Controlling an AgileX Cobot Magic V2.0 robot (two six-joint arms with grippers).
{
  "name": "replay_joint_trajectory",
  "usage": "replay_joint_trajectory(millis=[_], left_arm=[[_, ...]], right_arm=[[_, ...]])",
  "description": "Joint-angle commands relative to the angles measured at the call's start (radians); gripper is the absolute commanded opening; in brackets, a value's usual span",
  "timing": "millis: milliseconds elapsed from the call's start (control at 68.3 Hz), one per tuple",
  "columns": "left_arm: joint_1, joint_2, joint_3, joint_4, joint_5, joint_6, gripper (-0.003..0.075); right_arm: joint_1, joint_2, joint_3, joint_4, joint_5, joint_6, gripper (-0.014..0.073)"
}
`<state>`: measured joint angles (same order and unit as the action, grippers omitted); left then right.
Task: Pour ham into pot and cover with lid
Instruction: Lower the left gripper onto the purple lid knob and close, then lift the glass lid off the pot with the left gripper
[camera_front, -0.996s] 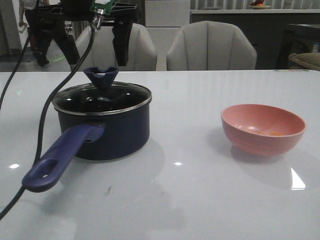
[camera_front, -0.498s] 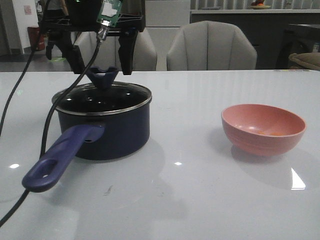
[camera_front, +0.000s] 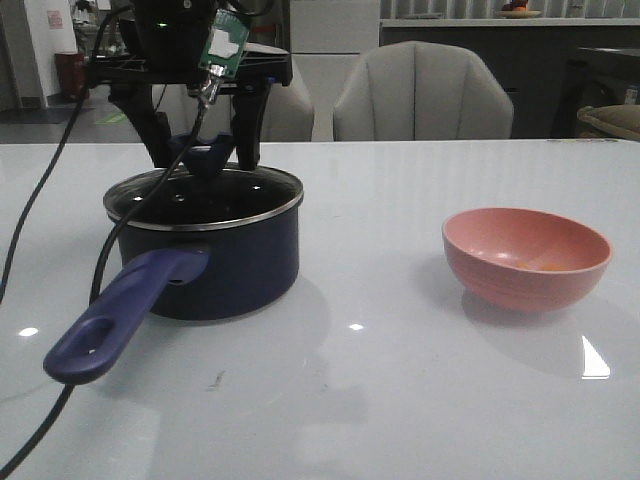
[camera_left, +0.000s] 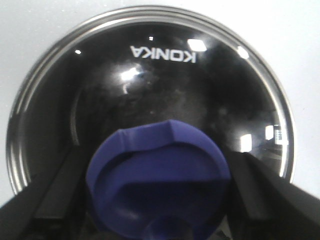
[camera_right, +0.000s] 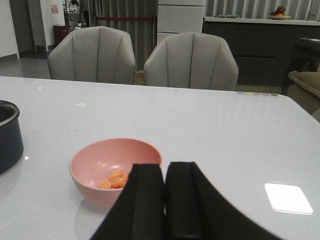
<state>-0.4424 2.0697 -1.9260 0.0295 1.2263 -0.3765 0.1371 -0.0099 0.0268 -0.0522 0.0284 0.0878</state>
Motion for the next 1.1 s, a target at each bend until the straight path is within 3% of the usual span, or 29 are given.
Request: replay_joint_trajectory(millis=[0,88,1084], left_arm=[[-0.003,-0.056,-0.032,-0.002,-0.011,-0.011,0.0391],[-0.003,-0.056,-0.032,-0.002,-0.011,-0.007,0.0365],[-0.003,-0.14,-0.032,0.002,-0.011,0.084,0.0365]], right_arm=[[-0.008,-0.021,-0.005,-0.009,-0.088,-0.007,0.0146],[-0.008,-0.021,-0.005,-0.009,-0.088,-0.007,0.0146],[-0.008,-0.021,-0.005,-0.009,-0.088,-0.007,0.0146]])
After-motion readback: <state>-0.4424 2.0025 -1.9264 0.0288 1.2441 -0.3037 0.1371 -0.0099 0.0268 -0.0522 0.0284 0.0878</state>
